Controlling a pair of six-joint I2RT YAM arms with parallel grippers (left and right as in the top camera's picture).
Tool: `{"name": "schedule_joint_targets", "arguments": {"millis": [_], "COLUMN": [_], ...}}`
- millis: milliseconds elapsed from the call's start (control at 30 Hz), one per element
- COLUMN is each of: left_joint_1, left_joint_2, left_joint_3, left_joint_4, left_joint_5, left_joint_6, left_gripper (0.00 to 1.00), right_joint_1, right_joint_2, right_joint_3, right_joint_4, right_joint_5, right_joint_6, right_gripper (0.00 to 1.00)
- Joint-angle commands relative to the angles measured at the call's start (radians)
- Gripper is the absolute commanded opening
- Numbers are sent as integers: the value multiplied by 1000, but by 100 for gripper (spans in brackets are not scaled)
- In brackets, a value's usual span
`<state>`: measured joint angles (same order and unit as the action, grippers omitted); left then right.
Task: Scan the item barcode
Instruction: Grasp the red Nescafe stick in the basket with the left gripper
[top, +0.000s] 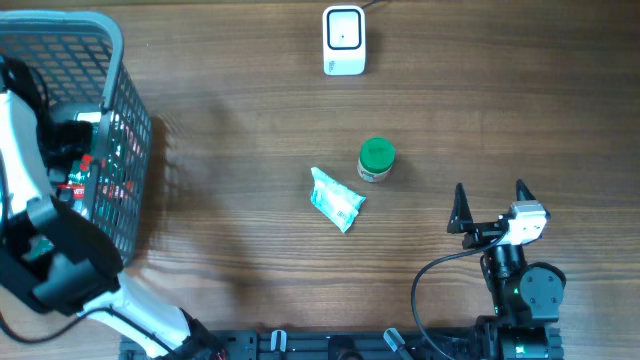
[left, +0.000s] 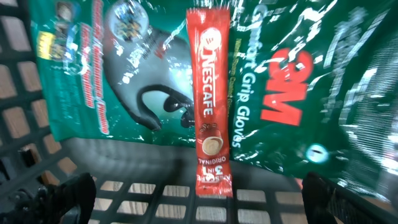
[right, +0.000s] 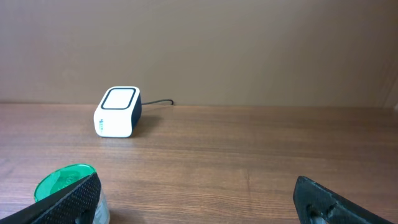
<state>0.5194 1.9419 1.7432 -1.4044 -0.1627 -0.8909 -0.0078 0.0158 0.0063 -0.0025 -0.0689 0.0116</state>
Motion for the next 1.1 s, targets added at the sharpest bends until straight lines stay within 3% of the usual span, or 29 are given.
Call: {"name": "schedule_joint_targets", "arguments": {"millis": [0,300,767,800,833,867,900,933,1067], "left_joint_1": [4,4,5,5,5,5,5,5,13], "left_joint_2": [66,121,122,122,122,122,122,121,102], "left_joint_3": [4,-29,-274,-287,-298,-304,-304,-303,-264], "left_joint_4": [-10,0,265,277,285,288,287,286,241], "left_joint_5": [28,27,16,16,16,16,16,17,16], "left_joint_6": [24,24,99,99,99,98,98,98,98], "left_gripper": [100,100,100,94,79,54,18,4,4], "right_joint_1": [-5,-5,-5,-5,-5,-5,-5,-5,-5], "right_joint_2": [-2,-2,-2,-2,-2,-2,-2,-2,-2], "right_joint_3": [0,0,0,0,0,0,0,0,0], "right_joint_4": [3,3,3,3,3,3,3,3,3], "right_joint_5": [14,14,14,14,14,14,14,14,14], "right_joint_6": [16,16,16,16,16,16,16,16,16], "right_gripper": [100,100,100,100,100,100,100,100,100]}}
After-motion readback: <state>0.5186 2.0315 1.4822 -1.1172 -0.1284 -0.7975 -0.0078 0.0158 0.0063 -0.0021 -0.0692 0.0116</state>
